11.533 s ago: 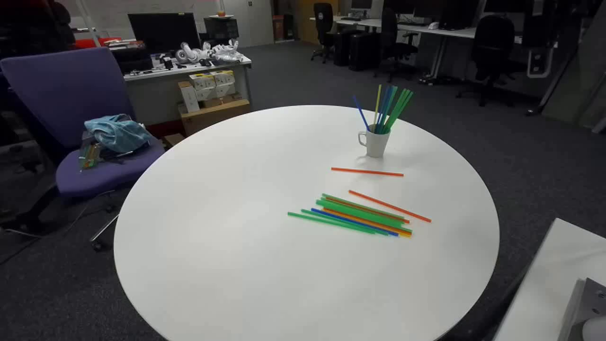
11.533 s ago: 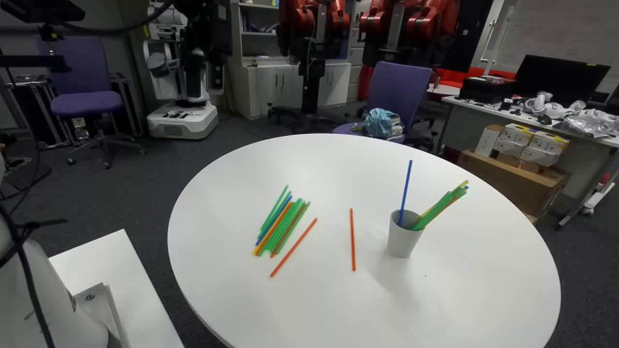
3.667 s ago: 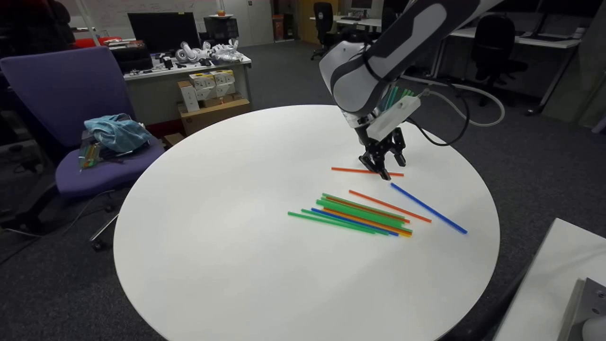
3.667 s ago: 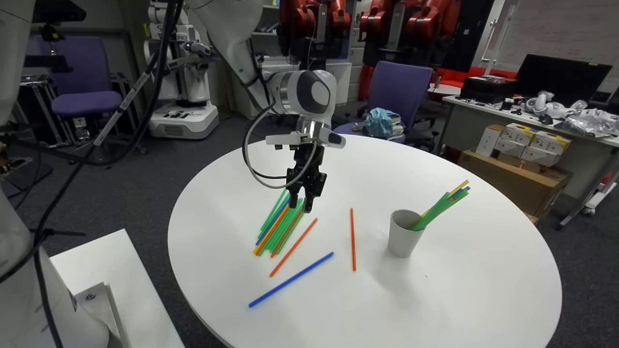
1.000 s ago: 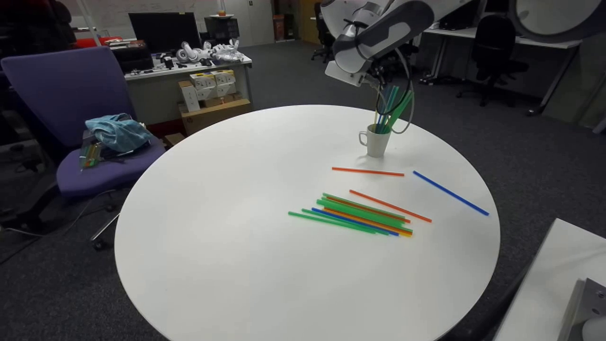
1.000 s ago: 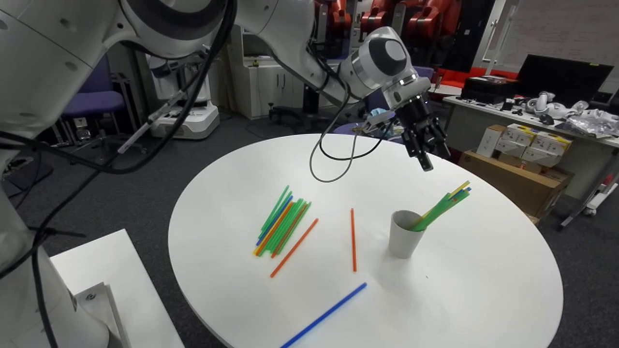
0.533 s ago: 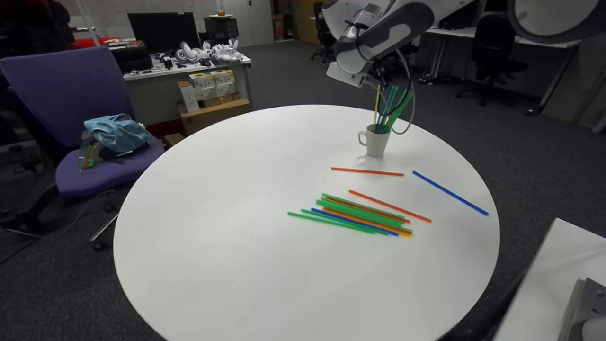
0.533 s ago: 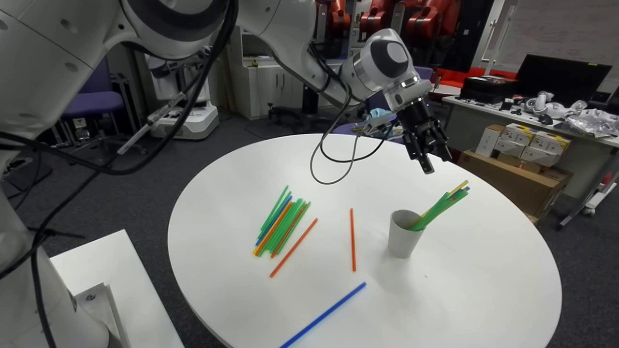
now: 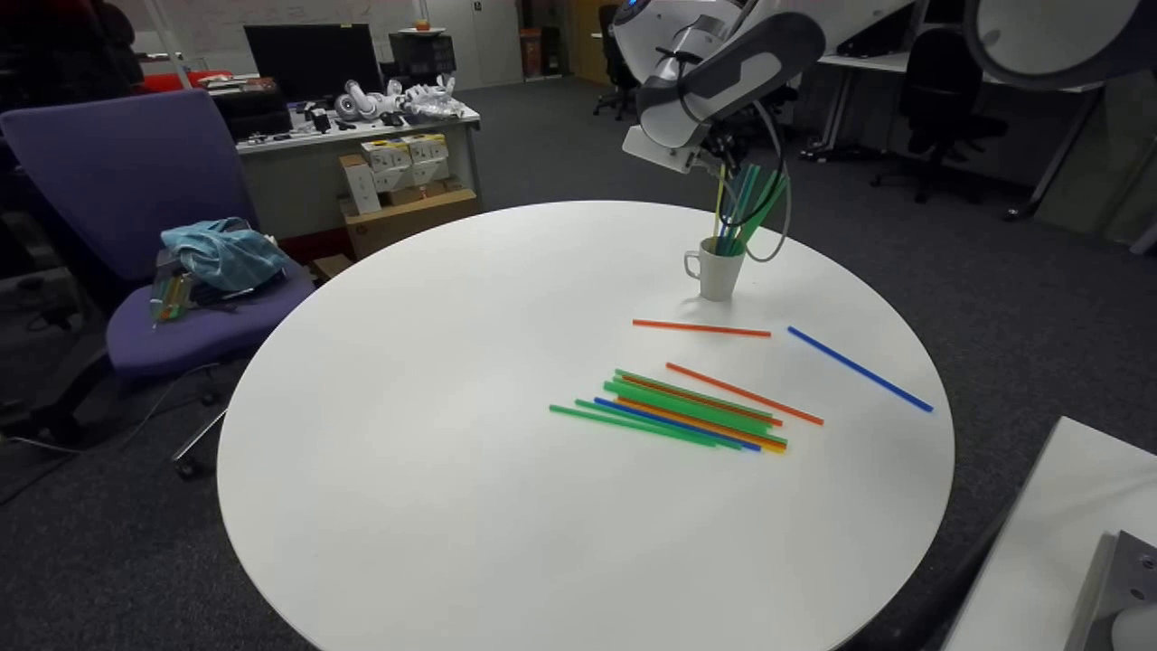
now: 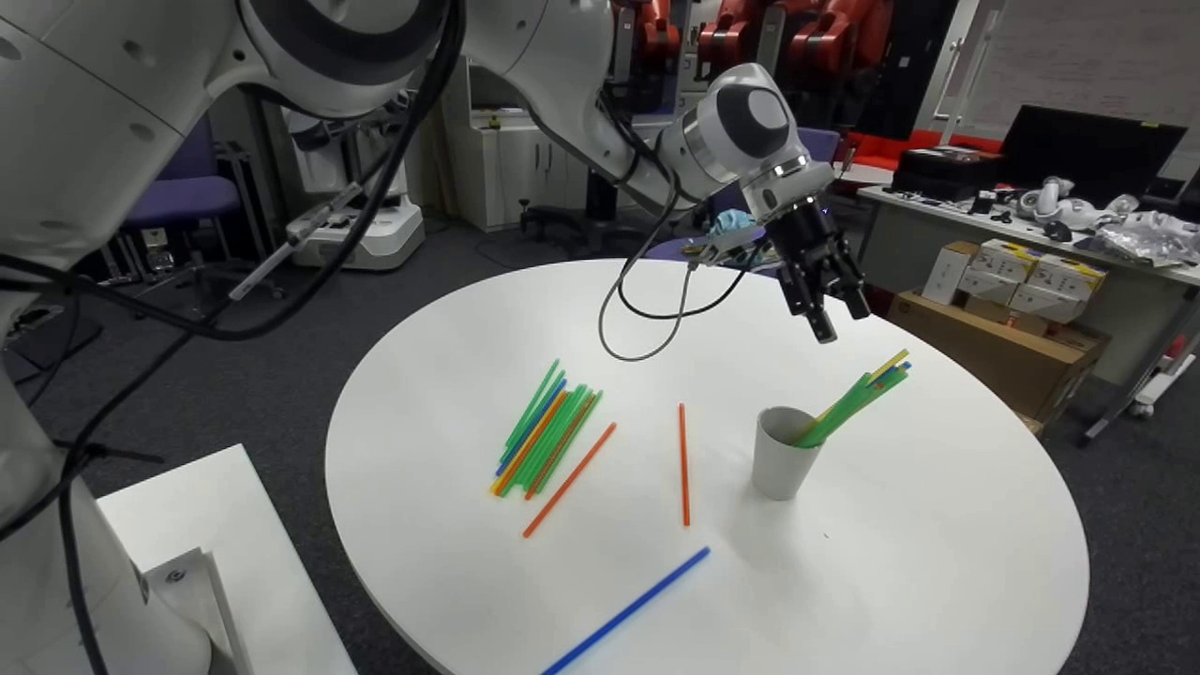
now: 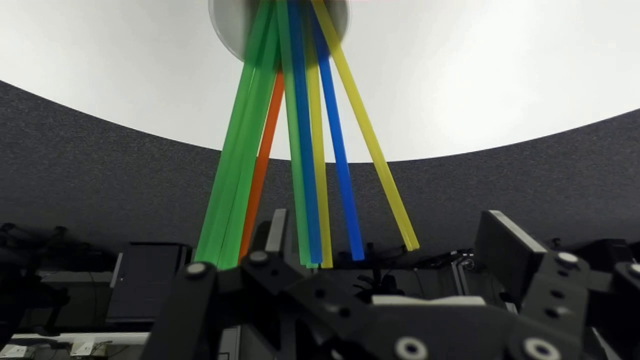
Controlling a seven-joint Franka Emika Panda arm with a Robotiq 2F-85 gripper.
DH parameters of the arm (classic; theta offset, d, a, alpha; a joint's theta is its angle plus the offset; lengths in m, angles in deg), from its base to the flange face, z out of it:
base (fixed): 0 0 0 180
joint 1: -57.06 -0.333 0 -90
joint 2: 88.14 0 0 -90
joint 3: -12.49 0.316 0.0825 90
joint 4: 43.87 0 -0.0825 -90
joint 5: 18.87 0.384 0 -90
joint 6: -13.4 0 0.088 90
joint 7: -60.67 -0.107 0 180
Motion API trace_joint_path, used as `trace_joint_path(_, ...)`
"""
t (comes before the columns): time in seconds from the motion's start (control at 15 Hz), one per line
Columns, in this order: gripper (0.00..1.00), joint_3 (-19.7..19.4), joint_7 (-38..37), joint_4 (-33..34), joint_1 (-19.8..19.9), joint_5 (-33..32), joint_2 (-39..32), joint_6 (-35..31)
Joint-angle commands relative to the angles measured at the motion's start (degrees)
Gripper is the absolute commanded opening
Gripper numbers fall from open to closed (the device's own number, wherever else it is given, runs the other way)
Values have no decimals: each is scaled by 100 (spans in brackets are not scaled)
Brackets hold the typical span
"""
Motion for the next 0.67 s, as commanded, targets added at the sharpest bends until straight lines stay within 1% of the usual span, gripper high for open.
trace_joint_path(0.0,100,24,-69,193,68,-138,-198,323)
trace_joint_path(0.33,100,-96,-147,409,103,-287,-535,857)
trace_joint_path(0.6,100,-140,-117,565,149,-370,-708,1020)
